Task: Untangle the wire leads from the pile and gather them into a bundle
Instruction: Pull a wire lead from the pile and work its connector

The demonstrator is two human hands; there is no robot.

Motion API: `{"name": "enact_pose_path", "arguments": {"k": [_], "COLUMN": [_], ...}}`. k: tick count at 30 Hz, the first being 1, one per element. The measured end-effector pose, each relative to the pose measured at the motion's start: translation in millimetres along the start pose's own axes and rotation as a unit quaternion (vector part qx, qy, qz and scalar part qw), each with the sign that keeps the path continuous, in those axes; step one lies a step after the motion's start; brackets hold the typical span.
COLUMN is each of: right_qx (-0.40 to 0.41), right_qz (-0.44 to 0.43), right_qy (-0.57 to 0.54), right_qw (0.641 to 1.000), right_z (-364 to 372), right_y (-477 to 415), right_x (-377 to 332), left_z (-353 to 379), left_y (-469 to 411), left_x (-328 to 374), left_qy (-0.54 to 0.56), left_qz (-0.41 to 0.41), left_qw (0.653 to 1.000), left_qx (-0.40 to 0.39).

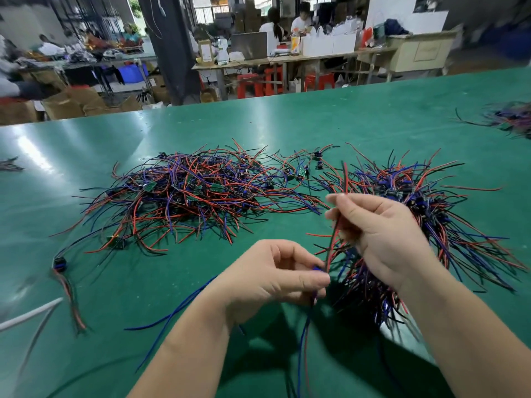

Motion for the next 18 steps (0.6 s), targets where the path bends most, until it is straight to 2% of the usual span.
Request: {"name": "enact_pose_path", "arguments": {"k": [3,9,12,15,18], "right_qx": [0.014,0.003,0.021,0.026,0.035], "right_qz": [-0.019,0.008,0.003,-0.017,-0.046], "right_qy": [-0.01,0.049,0.063,0.028,-0.009], "right_qw": [1.0,0.999,0.998,0.999,0.998], "right_z": [-11.8,-3.0,-7.3,-4.7,-6.2], "right_y": [-0.3,3.0,4.2,4.3,1.1], "right_x": [-13.8,-5.5,-6.3,-7.0,-8.9], "left_z": [15.4,15.2,11.3,5.7,-8.8], "left_y": [3.2,9.7,9.6,9.1,6.4], "left_x": [-9.0,-16.5,-19.8,-19.7,-9.7], "left_qy": [-0.016,-0.046,-0.042,-0.043,-0.035], "left_qz": [-0.054,-0.104,-0.112,-0.107,-0.059], "left_qw": [0.995,0.986,0.986,0.989,0.998], "left_qx": [-0.081,-0.123,-0.113,-0.094,-0.014]}}
Point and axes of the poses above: each hand's wrist, its own y-axis away from the middle knuckle, its own z-axis out of the palm, x = y × z, the point moved 8 cm from there along -y, towards the middle knuckle, and after that the axes turned 13 degrees about -x, right-handed, at the moved point
